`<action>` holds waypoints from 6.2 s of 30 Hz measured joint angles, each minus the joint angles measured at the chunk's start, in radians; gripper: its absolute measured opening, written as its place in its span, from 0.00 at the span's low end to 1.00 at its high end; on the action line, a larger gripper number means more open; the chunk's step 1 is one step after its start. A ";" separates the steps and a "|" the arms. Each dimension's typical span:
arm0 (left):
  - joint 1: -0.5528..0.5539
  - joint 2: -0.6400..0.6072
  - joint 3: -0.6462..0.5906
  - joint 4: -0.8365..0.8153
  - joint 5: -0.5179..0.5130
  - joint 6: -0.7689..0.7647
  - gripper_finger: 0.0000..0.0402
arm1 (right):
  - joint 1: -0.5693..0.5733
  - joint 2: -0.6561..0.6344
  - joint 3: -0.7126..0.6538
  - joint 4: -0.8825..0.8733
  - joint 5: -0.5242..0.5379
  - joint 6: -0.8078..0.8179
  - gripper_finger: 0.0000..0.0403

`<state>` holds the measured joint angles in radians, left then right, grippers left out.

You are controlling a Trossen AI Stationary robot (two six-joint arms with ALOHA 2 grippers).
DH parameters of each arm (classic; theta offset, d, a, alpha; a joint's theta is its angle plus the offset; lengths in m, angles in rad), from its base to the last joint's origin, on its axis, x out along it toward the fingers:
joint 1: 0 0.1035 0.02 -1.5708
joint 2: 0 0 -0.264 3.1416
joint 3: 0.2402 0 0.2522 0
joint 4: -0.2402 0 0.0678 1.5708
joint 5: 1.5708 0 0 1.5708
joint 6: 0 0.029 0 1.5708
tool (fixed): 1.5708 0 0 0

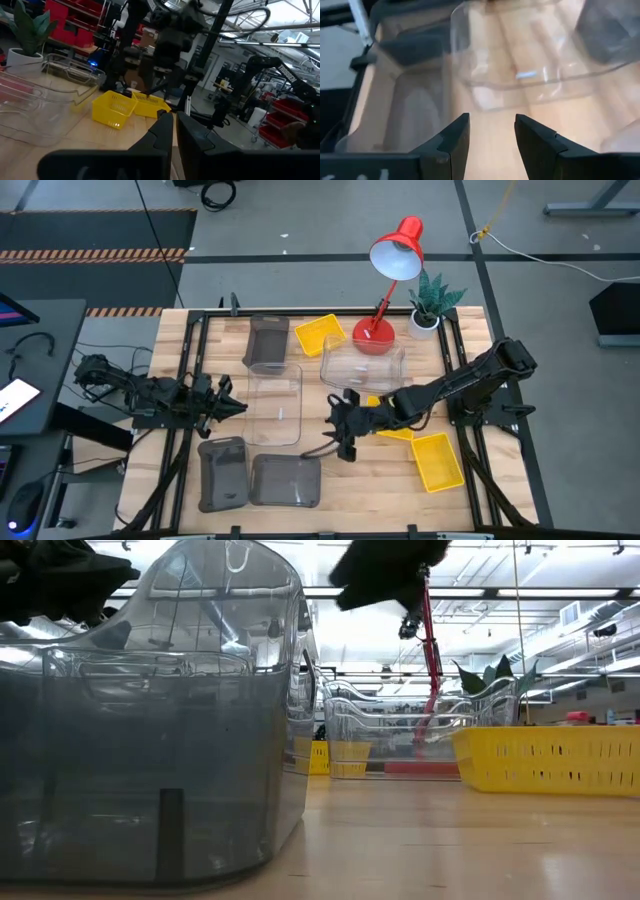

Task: Stack baskets by color
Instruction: Stack the left black bin on the right black bin

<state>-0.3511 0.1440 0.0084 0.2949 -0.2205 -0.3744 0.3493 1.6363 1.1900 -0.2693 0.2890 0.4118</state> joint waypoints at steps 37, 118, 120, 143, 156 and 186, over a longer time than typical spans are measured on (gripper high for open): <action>-0.306 0.679 0.620 -0.655 0.242 -0.330 0.04 | 0.149 -0.019 0.000 -0.521 0.193 0.160 0.40; -0.599 1.565 1.308 -1.272 0.327 -1.202 0.02 | 0.169 -0.019 0.000 -0.342 0.169 0.047 0.40; -0.588 1.563 1.369 -1.346 0.329 -1.212 0.02 | 0.168 -0.019 0.000 -0.346 0.152 0.031 0.40; -0.447 1.563 1.832 -1.531 0.037 -1.398 0.02 | 0.203 -0.018 -0.174 0.009 0.029 -0.135 0.40; -0.390 1.564 1.847 -1.320 -0.057 -1.231 0.02 | 0.242 -0.018 -0.360 0.440 -0.002 -0.219 0.40; -0.307 1.734 1.847 -1.255 0.077 -1.440 0.02 | 0.224 -0.099 -0.365 0.268 0.028 -0.299 0.40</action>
<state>-0.6584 1.8777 1.8557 -0.9602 -0.1432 -1.8147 0.5735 1.5375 0.8246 -0.0015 0.3166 0.1125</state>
